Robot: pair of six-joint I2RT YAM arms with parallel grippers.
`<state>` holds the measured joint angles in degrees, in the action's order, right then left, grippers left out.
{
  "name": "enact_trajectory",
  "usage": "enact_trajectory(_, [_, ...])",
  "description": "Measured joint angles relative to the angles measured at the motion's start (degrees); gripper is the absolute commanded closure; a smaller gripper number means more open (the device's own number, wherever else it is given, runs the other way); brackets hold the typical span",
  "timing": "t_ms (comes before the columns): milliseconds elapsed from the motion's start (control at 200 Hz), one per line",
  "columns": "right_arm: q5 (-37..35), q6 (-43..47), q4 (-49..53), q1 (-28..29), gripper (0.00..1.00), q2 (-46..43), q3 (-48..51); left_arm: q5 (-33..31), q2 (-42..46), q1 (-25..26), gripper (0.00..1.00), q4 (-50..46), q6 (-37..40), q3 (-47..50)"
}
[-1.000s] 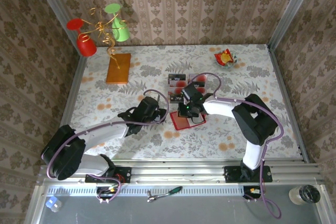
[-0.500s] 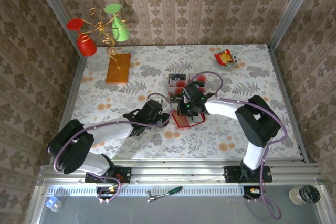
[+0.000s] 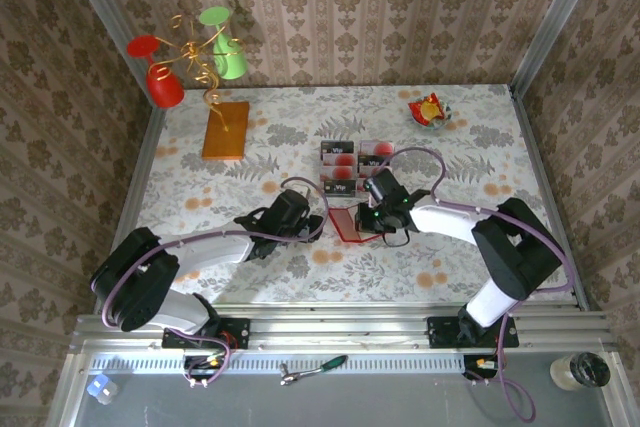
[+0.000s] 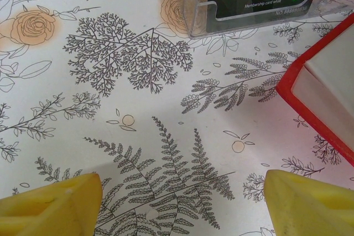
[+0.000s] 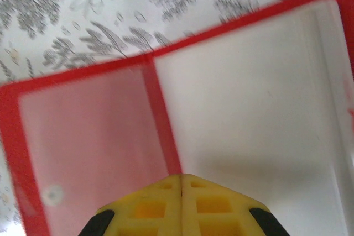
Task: Put the credit cards into the card holder
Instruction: Rotate the card holder at the center of the table.
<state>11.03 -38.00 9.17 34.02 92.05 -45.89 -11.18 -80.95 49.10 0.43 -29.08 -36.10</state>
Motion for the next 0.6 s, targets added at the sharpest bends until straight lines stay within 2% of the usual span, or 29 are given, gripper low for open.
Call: enact_trajectory(600, [1.3,-6.4,-7.4,6.4,0.93,2.8,1.2,0.5,0.0,-0.8,0.18,0.0,0.0,-1.2])
